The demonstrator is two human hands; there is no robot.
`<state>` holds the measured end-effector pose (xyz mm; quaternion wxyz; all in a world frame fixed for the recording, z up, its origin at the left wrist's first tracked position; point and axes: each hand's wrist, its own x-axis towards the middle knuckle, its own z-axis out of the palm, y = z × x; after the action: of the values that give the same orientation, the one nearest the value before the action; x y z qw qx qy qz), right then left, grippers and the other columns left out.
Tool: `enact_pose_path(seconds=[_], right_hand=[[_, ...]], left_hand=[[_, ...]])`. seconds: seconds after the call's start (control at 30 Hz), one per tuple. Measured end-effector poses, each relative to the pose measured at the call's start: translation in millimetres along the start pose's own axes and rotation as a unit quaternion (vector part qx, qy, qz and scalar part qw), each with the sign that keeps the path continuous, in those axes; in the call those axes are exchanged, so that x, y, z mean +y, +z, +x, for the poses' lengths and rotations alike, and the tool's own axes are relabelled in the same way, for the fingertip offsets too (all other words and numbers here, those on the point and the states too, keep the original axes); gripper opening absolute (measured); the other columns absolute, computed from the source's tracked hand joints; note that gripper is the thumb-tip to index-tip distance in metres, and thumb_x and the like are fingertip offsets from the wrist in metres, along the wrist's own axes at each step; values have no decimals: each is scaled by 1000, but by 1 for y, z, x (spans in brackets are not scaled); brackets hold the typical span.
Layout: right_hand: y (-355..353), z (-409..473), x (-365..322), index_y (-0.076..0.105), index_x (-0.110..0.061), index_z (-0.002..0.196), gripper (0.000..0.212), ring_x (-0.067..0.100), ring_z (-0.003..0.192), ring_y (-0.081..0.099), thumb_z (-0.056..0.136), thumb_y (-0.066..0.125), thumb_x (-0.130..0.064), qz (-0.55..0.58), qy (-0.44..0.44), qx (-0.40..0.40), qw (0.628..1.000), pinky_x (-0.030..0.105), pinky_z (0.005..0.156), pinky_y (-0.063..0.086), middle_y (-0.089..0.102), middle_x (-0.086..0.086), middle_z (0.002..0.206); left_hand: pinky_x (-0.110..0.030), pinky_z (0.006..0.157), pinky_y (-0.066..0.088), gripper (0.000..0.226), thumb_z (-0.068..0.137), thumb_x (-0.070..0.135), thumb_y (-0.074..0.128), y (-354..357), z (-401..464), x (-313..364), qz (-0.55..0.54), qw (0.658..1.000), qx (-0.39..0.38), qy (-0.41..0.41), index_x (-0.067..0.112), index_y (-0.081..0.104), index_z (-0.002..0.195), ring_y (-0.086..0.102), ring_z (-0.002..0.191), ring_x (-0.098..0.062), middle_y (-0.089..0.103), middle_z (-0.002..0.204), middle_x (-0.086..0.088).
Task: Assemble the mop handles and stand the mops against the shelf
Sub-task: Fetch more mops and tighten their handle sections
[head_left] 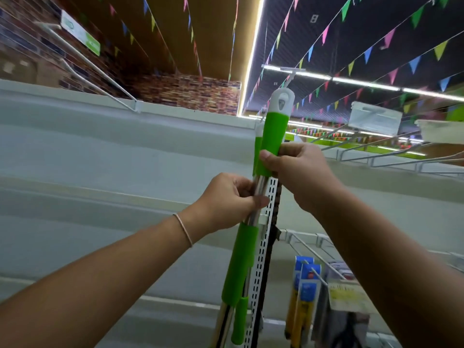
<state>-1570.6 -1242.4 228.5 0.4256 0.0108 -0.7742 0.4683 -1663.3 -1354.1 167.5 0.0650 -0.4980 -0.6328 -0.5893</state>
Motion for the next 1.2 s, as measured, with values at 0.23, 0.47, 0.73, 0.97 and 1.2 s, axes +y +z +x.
enact_pose_path(seconds=[0.23,0.47,0.73,0.97,1.2], right_hand=[[6,16,15,70,-20,79,10,21,87,73,88,71,-15,-26,41,5,999,42,91,57,76,7,88],[16,43,50,66,-20,80,12,22,82,71,92,68,-22,-75,49,-2,996,35,80,59,73,5,86],[16,78,77,65,-21,77,15,20,77,69,90,67,-27,-127,42,-12,991,43,83,60,73,4,85],[14,91,88,69,-10,81,23,28,81,72,87,69,-33,-142,44,-15,989,46,81,60,74,12,85],[9,92,90,69,-3,103,39,28,85,72,86,72,-38,-140,52,-47,988,46,83,60,72,13,93]], left_hand=[[-44,77,59,5,80,17,75,5,23,-30,-2,1000,2,-16,13,72,82,71,81,-32,74,84,-15],[-23,54,47,11,79,23,76,14,44,-68,0,999,29,-42,21,68,71,60,55,-4,65,58,10],[-29,60,51,13,81,24,74,27,66,-86,-1,995,63,-81,11,72,82,65,61,-15,71,70,-2],[-43,73,56,20,82,23,75,33,70,-90,-8,992,86,-94,4,73,88,63,67,-23,72,79,-15],[-46,81,58,21,84,24,72,39,62,-85,-31,987,103,-119,5,73,92,66,74,-24,73,83,-11]])
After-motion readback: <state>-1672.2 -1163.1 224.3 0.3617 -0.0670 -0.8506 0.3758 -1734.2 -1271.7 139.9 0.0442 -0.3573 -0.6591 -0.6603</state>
